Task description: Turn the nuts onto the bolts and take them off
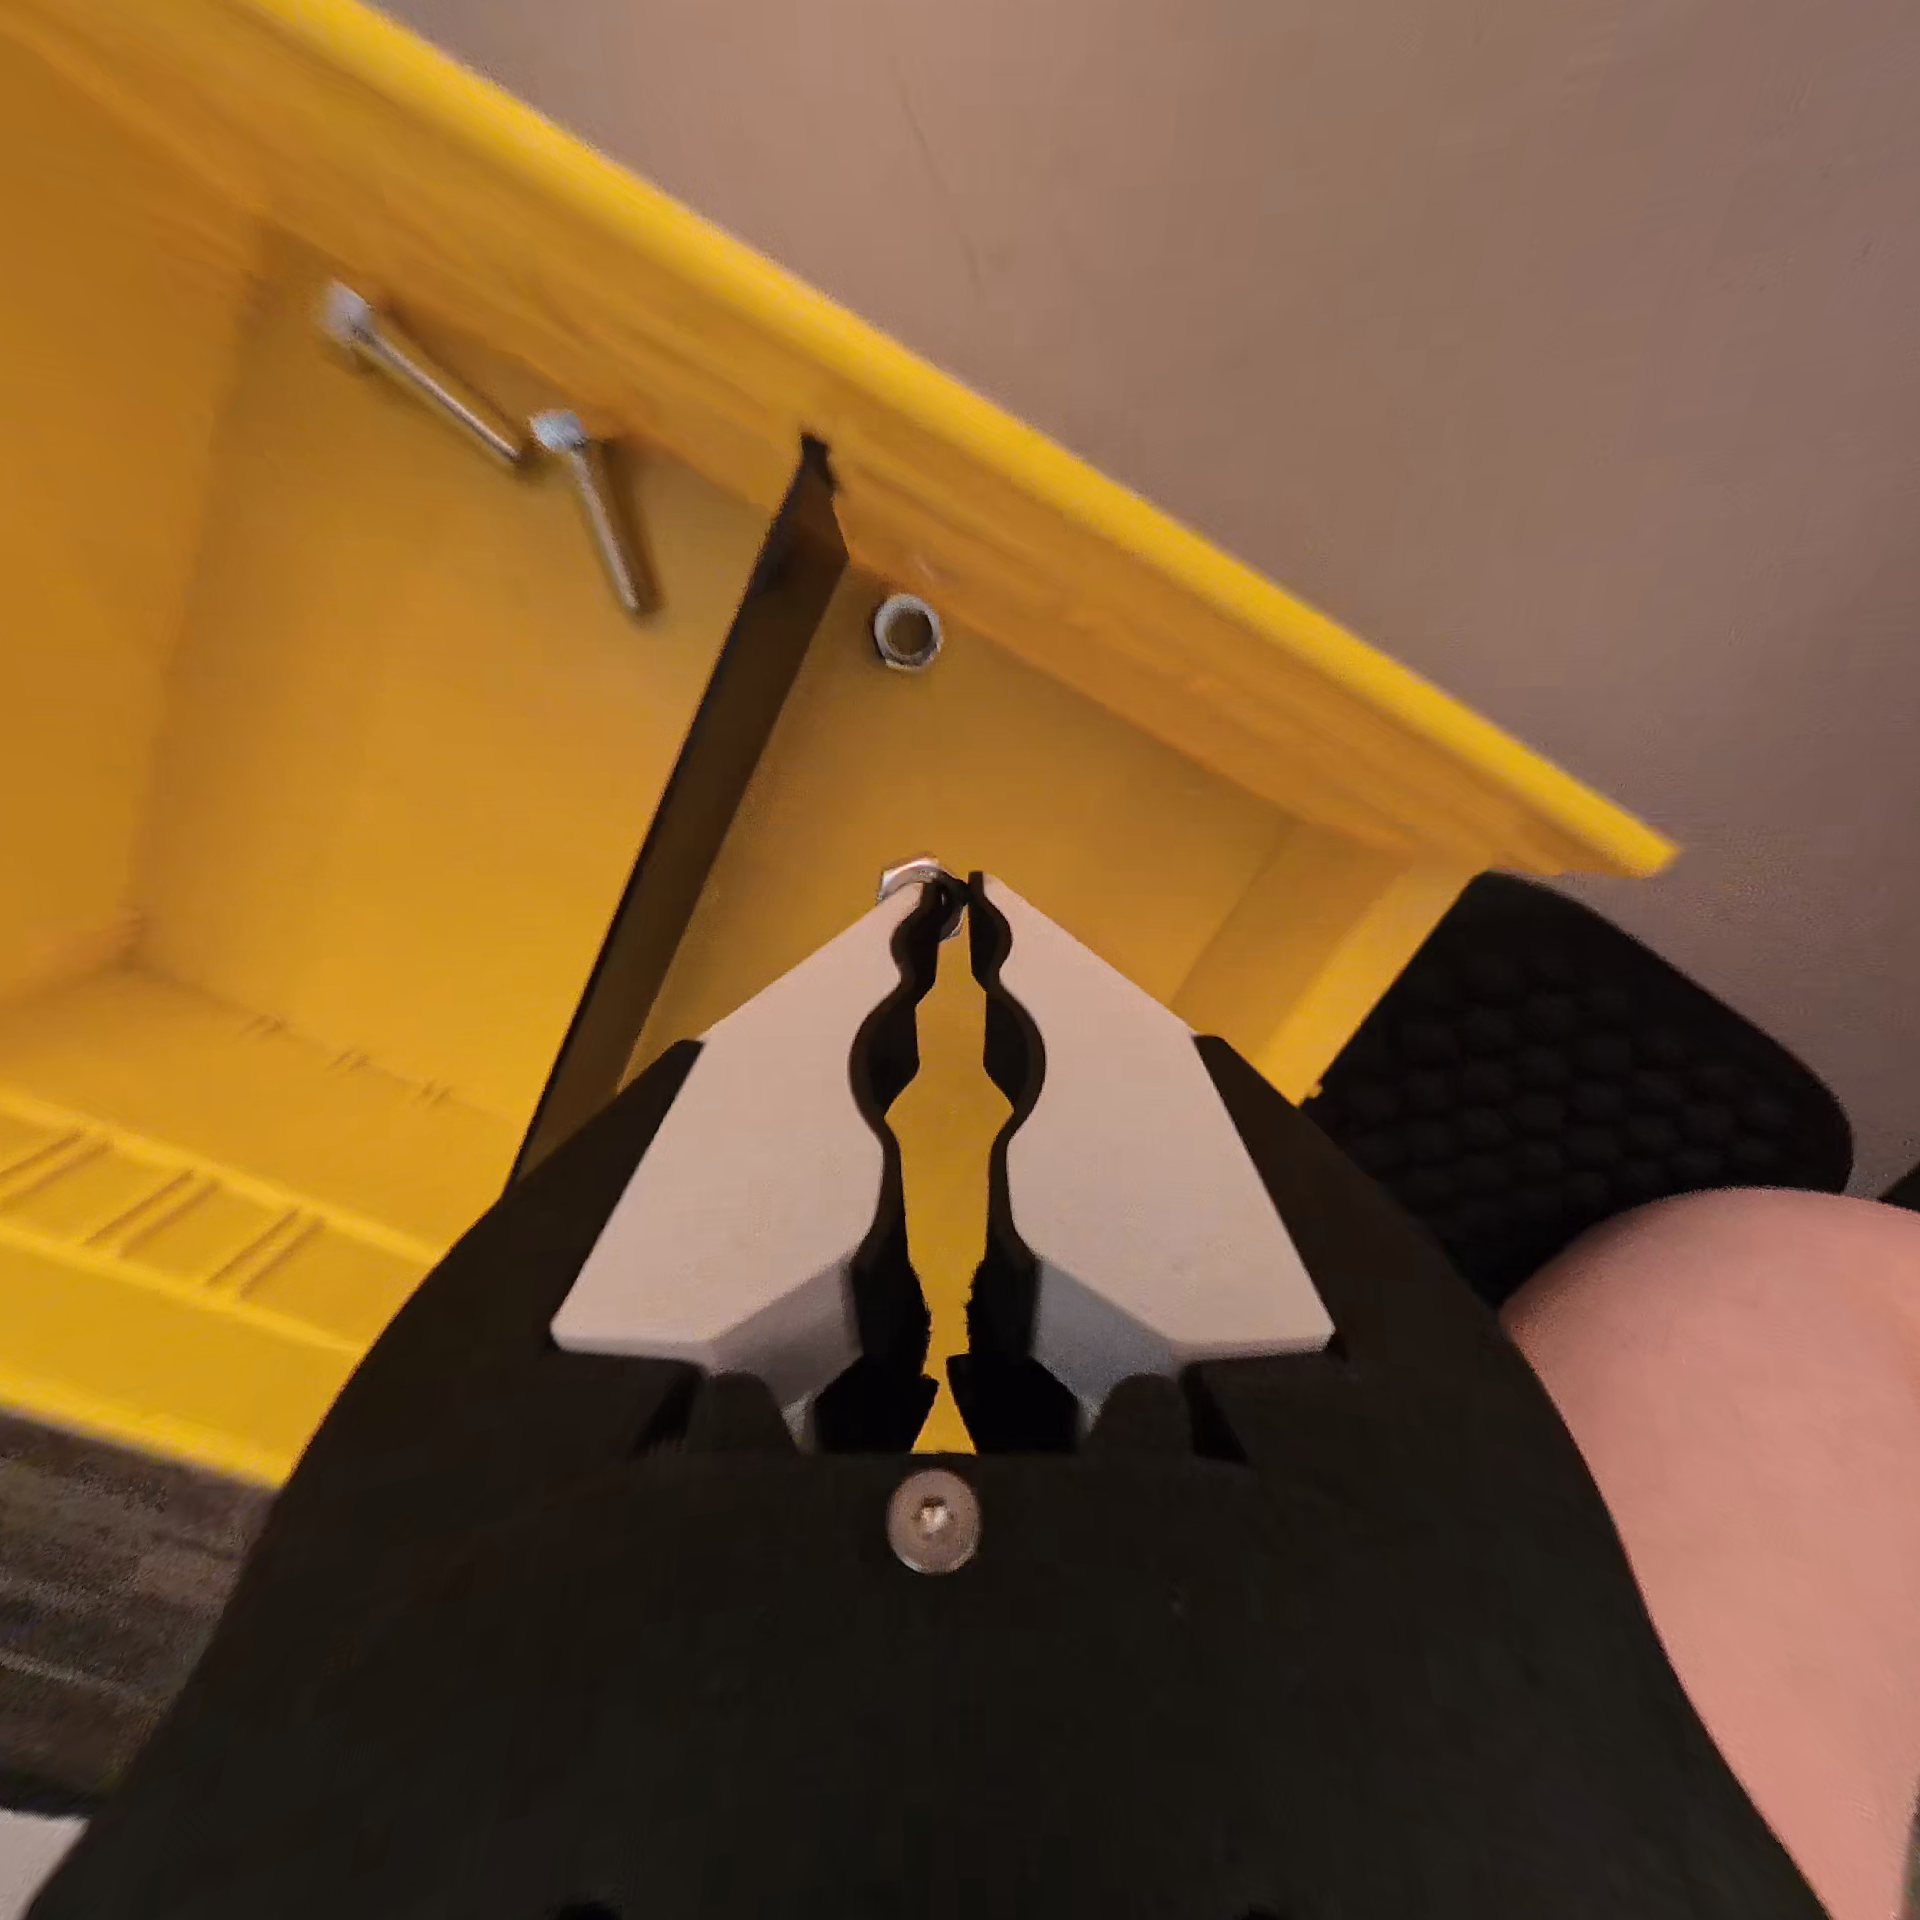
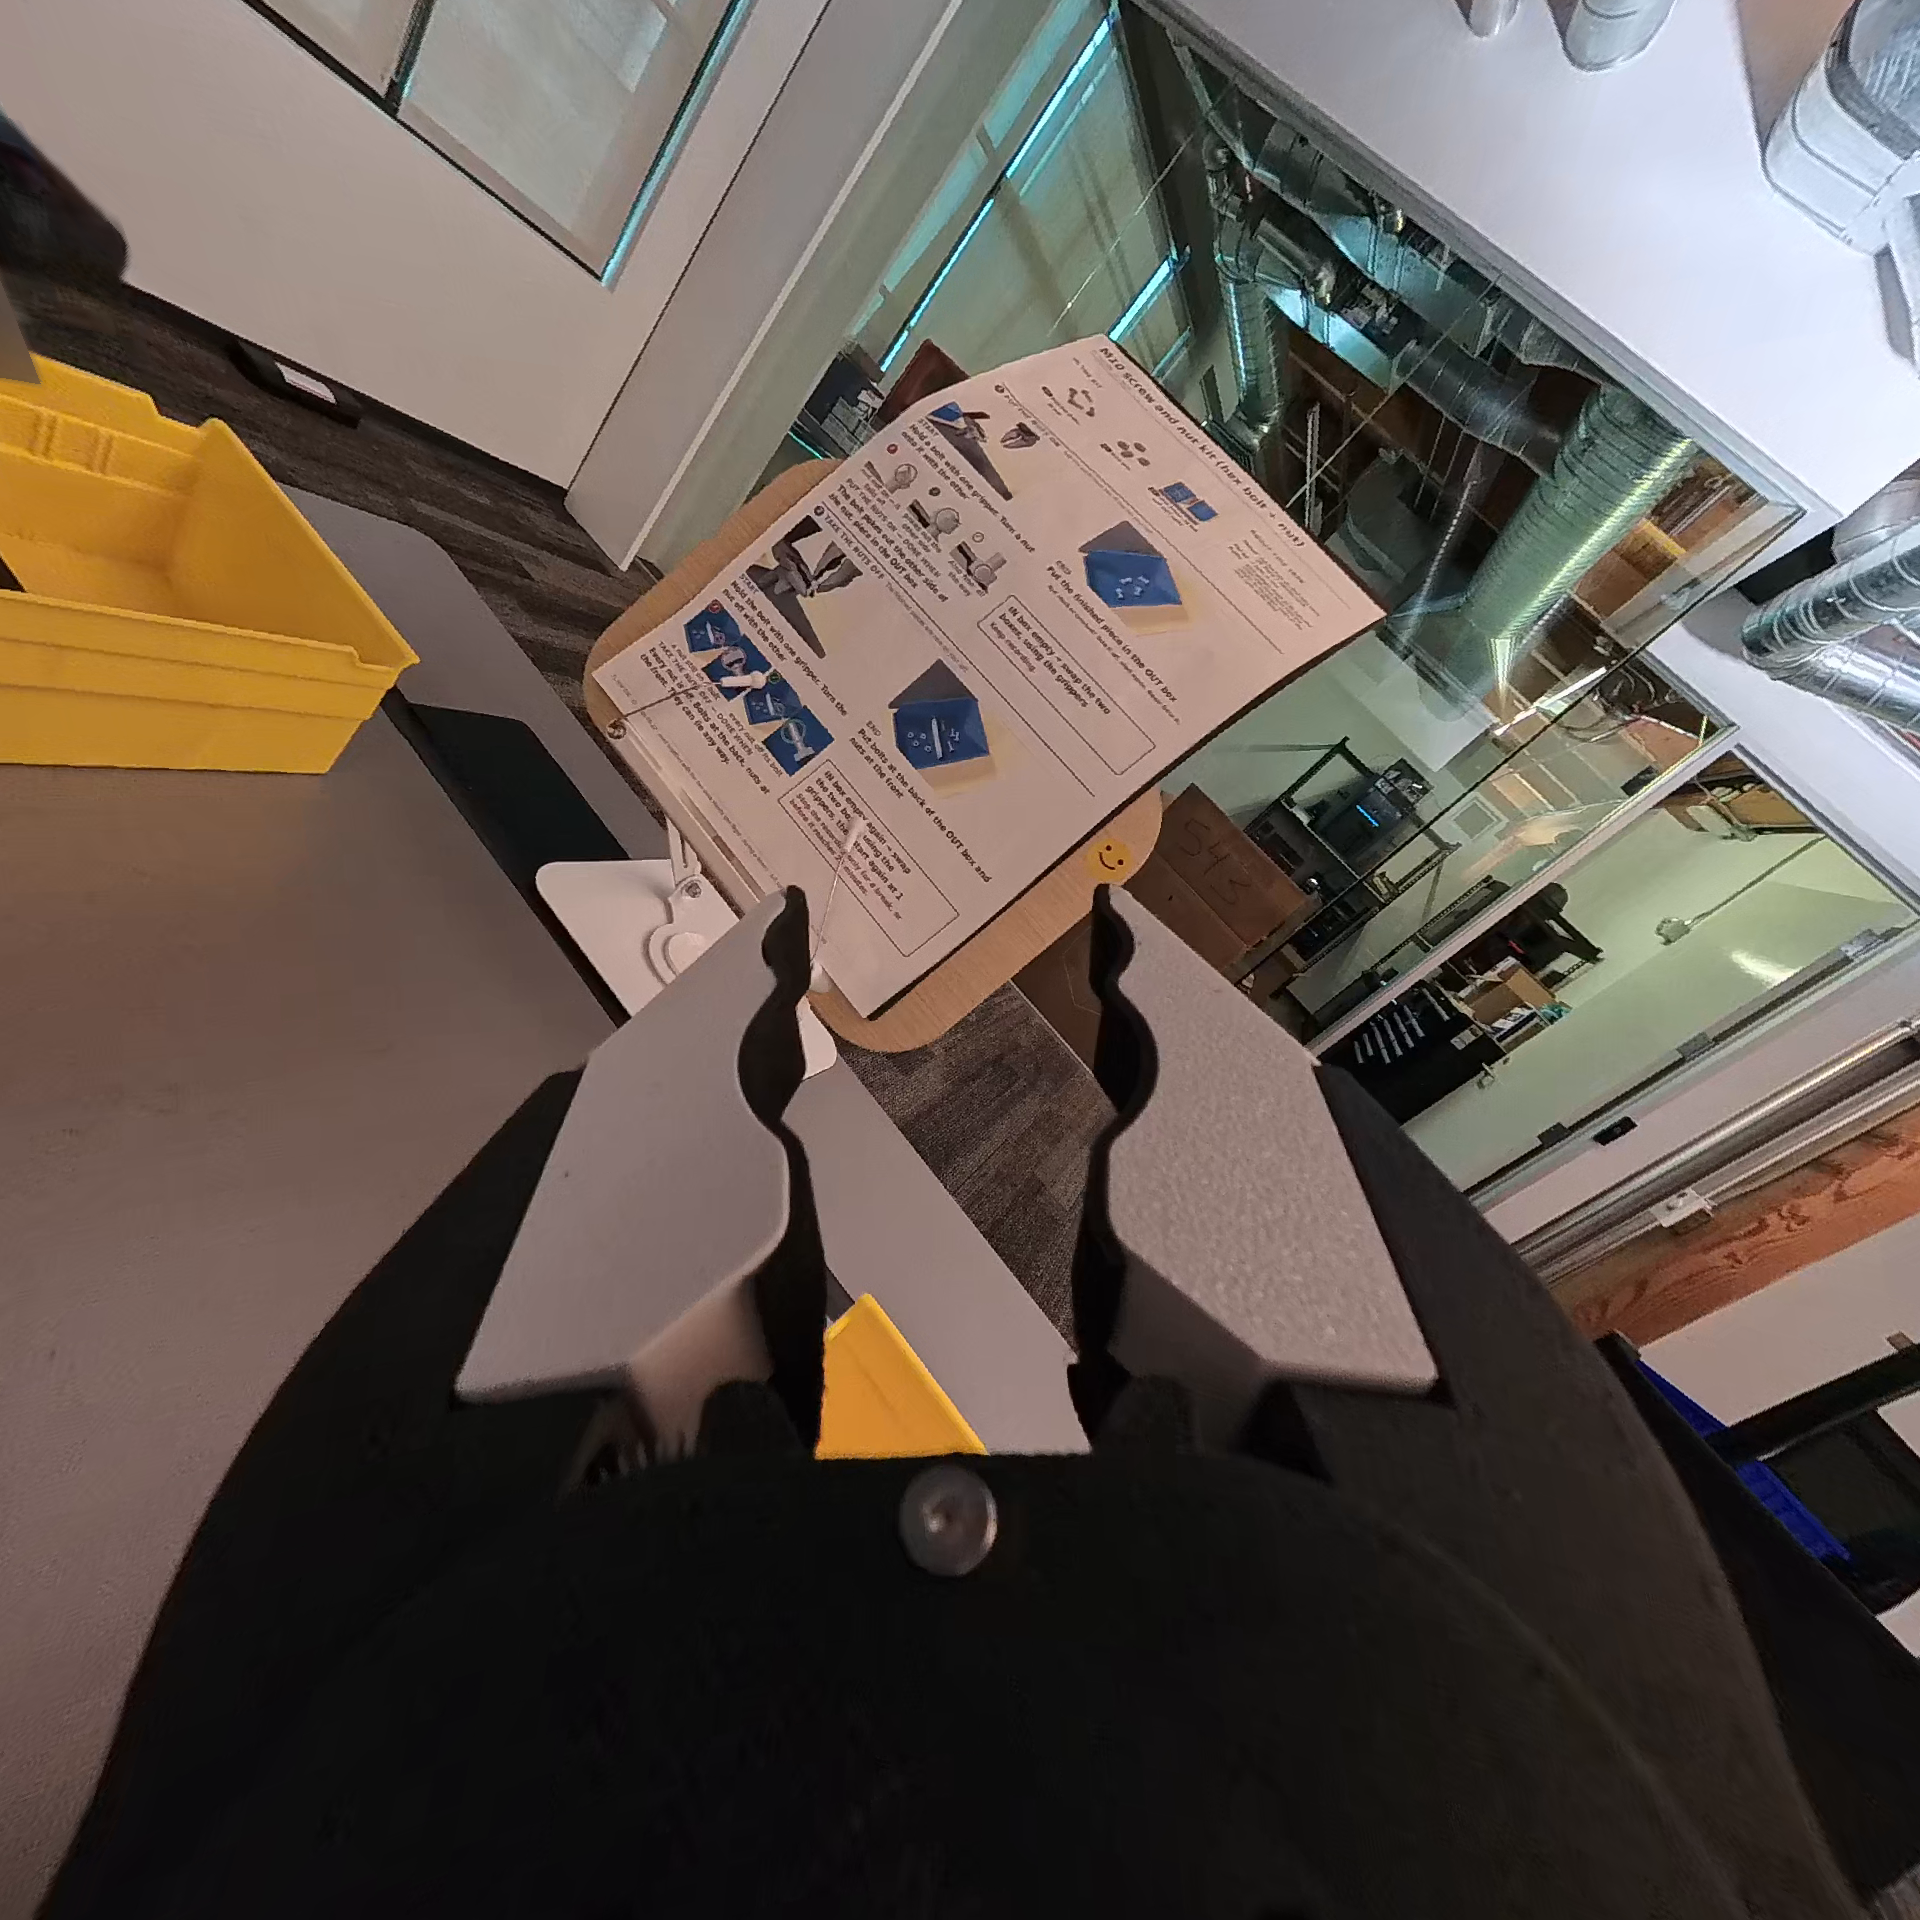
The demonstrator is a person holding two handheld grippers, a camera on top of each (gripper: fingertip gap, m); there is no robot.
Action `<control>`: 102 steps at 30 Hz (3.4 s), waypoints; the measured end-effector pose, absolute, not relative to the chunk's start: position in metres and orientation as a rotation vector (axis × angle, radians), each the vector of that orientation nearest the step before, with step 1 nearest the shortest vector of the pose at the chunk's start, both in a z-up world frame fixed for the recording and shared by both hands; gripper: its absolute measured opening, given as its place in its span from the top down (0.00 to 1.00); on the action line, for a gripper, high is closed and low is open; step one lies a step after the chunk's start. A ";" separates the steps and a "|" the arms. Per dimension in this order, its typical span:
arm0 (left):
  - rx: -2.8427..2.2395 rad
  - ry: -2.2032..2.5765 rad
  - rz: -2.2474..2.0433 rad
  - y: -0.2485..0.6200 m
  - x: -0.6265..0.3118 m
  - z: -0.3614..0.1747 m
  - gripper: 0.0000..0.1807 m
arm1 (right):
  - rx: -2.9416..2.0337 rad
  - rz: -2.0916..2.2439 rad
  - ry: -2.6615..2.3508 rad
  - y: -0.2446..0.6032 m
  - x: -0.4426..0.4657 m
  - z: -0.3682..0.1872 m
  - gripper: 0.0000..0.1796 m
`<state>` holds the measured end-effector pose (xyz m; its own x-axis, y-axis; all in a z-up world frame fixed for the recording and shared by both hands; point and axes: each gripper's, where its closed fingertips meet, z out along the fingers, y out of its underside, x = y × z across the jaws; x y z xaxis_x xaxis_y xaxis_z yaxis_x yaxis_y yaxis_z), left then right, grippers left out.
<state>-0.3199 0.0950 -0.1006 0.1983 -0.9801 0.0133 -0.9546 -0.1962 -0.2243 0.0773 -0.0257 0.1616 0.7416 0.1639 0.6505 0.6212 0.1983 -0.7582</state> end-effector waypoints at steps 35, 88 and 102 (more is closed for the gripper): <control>-1.630 2.481 -0.467 -0.057 -0.066 -0.155 0.98 | -1.351 -0.395 -0.744 -0.032 0.077 0.163 0.70; -2.550 1.358 -0.115 0.215 -0.269 -0.158 0.96 | -1.447 -0.486 -0.812 -0.006 0.071 0.134 0.69; -2.281 1.162 -0.399 0.198 -0.269 -0.037 1.00 | -1.459 -0.482 -0.842 -0.002 0.065 0.128 0.69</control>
<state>-0.2691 0.1980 -0.0373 0.5834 -0.8120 0.0164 -0.6510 -0.4796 -0.5884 0.0651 -0.0022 0.1276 0.6383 0.2020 0.7428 0.7428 0.0920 -0.6632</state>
